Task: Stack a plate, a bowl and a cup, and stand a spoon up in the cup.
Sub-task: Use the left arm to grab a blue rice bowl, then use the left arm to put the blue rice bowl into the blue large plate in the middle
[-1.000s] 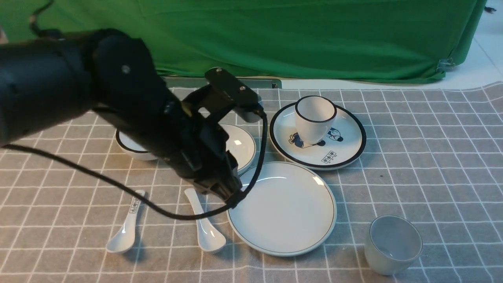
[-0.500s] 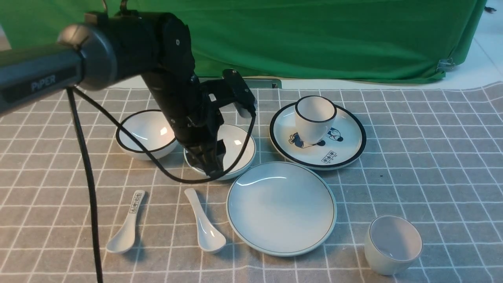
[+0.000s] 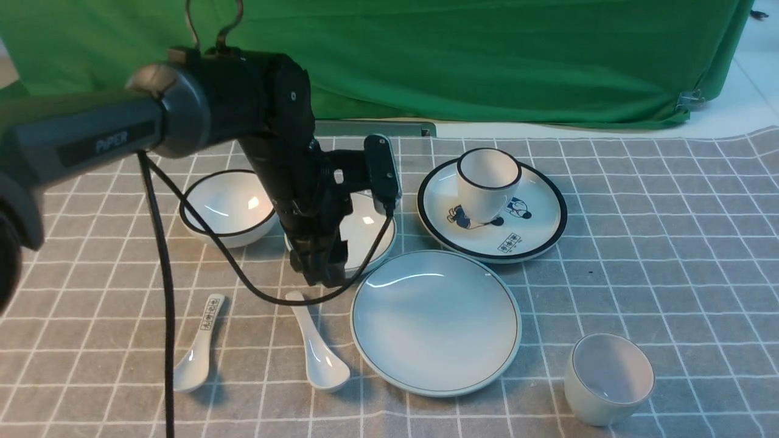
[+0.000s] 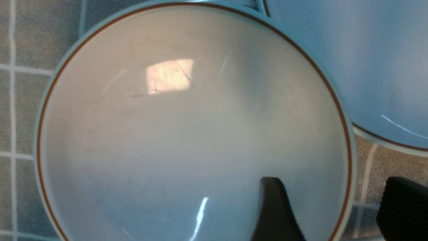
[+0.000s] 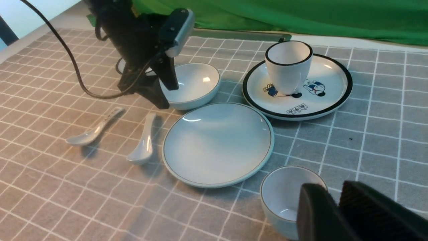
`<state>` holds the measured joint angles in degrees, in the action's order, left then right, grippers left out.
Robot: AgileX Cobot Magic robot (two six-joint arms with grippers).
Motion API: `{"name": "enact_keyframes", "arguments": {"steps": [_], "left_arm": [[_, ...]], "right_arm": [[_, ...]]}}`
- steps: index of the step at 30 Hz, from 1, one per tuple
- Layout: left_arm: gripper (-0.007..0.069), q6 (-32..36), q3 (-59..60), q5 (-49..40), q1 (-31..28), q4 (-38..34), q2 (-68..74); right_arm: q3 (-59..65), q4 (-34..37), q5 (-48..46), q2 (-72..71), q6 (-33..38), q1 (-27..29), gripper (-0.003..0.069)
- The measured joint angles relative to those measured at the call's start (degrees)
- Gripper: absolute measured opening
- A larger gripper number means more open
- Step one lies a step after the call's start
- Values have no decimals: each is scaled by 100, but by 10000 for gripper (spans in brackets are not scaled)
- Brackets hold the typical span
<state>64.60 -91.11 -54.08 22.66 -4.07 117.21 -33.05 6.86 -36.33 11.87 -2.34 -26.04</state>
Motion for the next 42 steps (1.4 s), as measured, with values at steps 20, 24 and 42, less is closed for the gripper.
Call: {"name": "enact_keyframes", "arguments": {"steps": [20,24,42], "left_arm": [[22,-1112,0,-272,211,54,-484],[22,-1437,55,-242,858,-226,-894],[31,-2072,492,540,2244,1057,-242]], "right_arm": [[0,-13,-155,2,175,0,143],[0,-13,-155,2,234,0,143],[0,-13,-157,2,265,0,143]]}}
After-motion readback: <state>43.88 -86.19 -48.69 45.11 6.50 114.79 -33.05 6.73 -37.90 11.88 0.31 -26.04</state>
